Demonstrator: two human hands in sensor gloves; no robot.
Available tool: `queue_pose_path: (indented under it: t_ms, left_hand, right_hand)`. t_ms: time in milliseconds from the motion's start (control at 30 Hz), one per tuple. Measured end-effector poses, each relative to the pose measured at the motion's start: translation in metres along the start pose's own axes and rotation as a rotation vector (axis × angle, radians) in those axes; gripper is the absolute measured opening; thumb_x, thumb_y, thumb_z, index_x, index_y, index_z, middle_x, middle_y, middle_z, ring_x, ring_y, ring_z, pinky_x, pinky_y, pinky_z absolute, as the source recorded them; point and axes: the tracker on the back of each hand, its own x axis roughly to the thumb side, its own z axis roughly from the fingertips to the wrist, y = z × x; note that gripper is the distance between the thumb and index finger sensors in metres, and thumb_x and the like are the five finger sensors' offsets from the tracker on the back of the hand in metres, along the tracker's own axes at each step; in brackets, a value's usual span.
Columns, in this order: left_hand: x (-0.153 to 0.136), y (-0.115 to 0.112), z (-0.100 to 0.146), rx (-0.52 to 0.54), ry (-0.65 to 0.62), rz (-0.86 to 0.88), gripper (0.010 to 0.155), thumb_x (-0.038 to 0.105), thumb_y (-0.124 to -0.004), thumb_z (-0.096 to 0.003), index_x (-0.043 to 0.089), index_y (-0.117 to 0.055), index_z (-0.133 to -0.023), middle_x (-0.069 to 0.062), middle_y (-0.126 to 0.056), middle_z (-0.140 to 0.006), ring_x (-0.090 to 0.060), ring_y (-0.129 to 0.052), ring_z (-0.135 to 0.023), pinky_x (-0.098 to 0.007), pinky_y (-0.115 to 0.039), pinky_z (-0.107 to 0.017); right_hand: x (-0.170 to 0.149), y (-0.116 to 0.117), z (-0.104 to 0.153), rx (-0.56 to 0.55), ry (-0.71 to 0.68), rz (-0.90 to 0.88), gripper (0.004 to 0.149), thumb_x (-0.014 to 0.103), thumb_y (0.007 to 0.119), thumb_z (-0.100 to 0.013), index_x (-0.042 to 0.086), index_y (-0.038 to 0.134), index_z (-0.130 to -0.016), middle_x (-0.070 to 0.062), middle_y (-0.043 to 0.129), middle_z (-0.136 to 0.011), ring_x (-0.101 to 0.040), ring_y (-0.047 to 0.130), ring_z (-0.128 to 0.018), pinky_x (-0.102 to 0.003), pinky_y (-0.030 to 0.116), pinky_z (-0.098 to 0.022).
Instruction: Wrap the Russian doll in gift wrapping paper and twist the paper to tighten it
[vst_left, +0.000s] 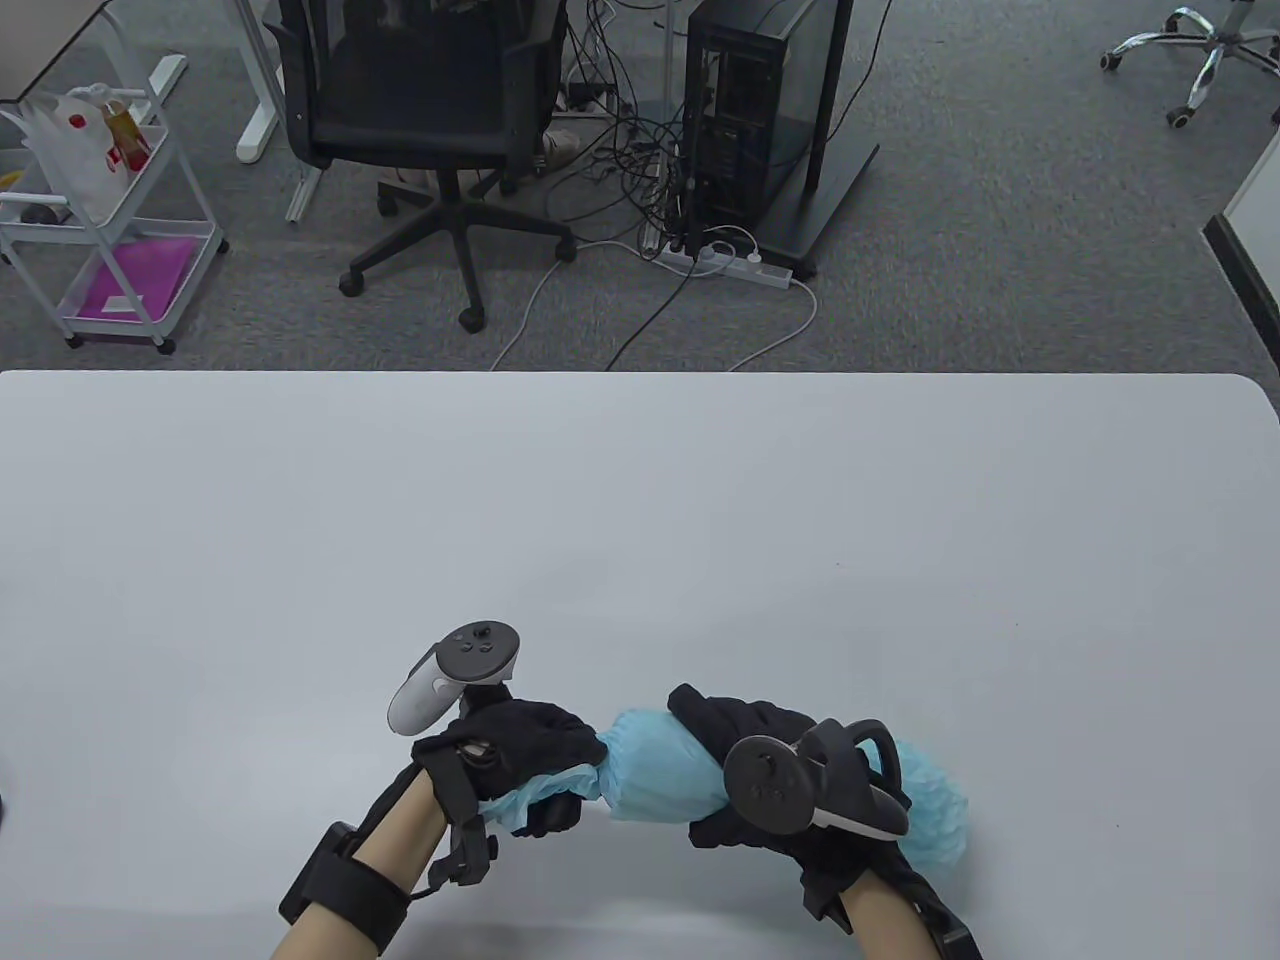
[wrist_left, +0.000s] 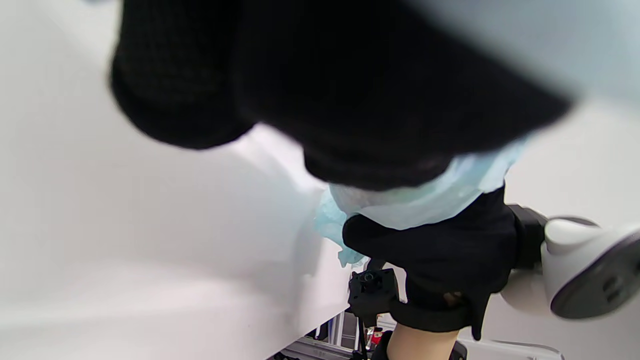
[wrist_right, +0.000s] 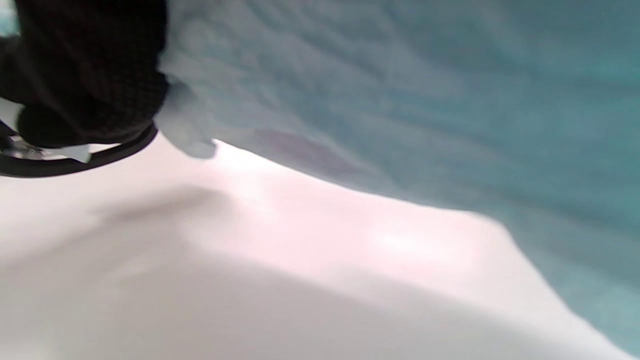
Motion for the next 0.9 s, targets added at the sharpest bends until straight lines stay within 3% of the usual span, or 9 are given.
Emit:
queue_pose_path:
  t_ms: [67,300,500,567,633,700,767,800,900]
  left_hand:
    - [-0.006,-0.002,-0.003,-0.021,-0.007,0.098,0.056,0.063,-0.073,-0.0412,0.014,-0.088,-0.064,0.008,-0.105,-0.036,0.002,-0.104,0.000,-0.023,-0.096,-0.027]
    - [-0.012,-0.009,-0.008,-0.066,-0.040,0.278,0.053,0.062,-0.072,-0.0432,0.015,-0.089,-0.061,0.010,-0.104,-0.033,0.003,-0.102,0.003,-0.021,-0.095,-0.029]
    - [-0.016,-0.007,-0.008,-0.127,-0.048,0.302,0.050,0.057,-0.070,-0.0436,0.013,-0.093,-0.053,0.008,-0.104,-0.023,-0.001,-0.099,0.012,-0.021,-0.096,-0.031]
    - [-0.015,-0.003,-0.005,-0.109,-0.059,0.285,0.051,0.056,-0.070,-0.0451,0.012,-0.092,-0.055,0.006,-0.105,-0.026,-0.002,-0.100,0.009,-0.023,-0.095,-0.033]
    - [-0.010,0.003,0.003,-0.001,-0.009,0.187,0.052,0.059,-0.071,-0.0461,0.014,-0.089,-0.064,0.004,-0.105,-0.037,-0.003,-0.105,-0.003,-0.025,-0.093,-0.041]
    - [-0.001,0.011,0.014,0.141,0.018,0.030,0.065,0.069,-0.061,-0.0449,0.017,-0.086,-0.074,0.002,-0.105,-0.051,-0.006,-0.110,-0.016,-0.028,-0.091,-0.048]
    - [0.010,0.020,0.029,0.324,0.024,-0.069,0.072,0.074,-0.058,-0.0435,0.020,-0.075,-0.089,-0.001,-0.098,-0.073,-0.013,-0.112,-0.041,-0.035,-0.085,-0.058]
    - [0.016,0.025,0.040,0.463,-0.001,-0.130,0.076,0.076,-0.057,-0.0424,0.023,-0.068,-0.095,-0.001,-0.091,-0.085,-0.015,-0.110,-0.051,-0.037,-0.082,-0.062]
    - [0.036,0.032,0.067,0.728,-0.151,-0.204,0.078,0.078,-0.057,-0.0430,0.030,-0.052,-0.105,0.005,-0.073,-0.106,-0.021,-0.096,-0.085,-0.042,-0.075,-0.070]
  right_hand:
    - [0.006,-0.004,0.002,-0.036,0.014,0.110,0.109,0.062,0.093,-0.027,0.037,0.025,-0.109,0.002,0.064,-0.113,-0.020,0.083,-0.098,-0.055,0.068,-0.075]
    - [0.010,-0.007,0.004,-0.075,0.031,0.158,0.109,0.061,0.093,-0.029,0.039,0.022,-0.108,0.004,0.059,-0.115,-0.019,0.079,-0.101,-0.055,0.064,-0.078]
    - [0.018,-0.005,0.005,-0.077,0.007,0.180,0.109,0.061,0.092,-0.030,0.039,0.021,-0.108,0.004,0.059,-0.116,-0.019,0.078,-0.102,-0.055,0.064,-0.079]
    - [0.021,-0.006,0.004,-0.086,0.018,0.202,0.109,0.062,0.092,-0.030,0.038,0.021,-0.109,0.003,0.060,-0.115,-0.020,0.080,-0.100,-0.055,0.065,-0.078]
    - [0.019,-0.005,0.002,-0.078,0.047,0.239,0.109,0.063,0.091,-0.029,0.037,0.022,-0.109,0.003,0.061,-0.114,-0.019,0.081,-0.099,-0.054,0.067,-0.077]
    - [0.012,-0.003,0.001,-0.059,0.050,0.174,0.109,0.064,0.092,-0.028,0.036,0.025,-0.109,0.003,0.063,-0.113,-0.019,0.083,-0.098,-0.053,0.068,-0.076]
    - [0.005,0.000,0.000,-0.044,0.055,0.117,0.108,0.063,0.092,-0.027,0.034,0.029,-0.109,0.002,0.066,-0.112,-0.020,0.084,-0.096,-0.054,0.069,-0.074]
    - [0.002,0.000,0.000,-0.038,0.063,0.109,0.108,0.063,0.092,-0.027,0.033,0.029,-0.109,0.002,0.066,-0.112,-0.020,0.085,-0.096,-0.054,0.070,-0.074]
    - [-0.002,0.001,-0.001,-0.029,0.076,0.111,0.109,0.064,0.092,-0.026,0.028,0.032,-0.109,0.002,0.068,-0.111,-0.020,0.086,-0.094,-0.054,0.071,-0.072]
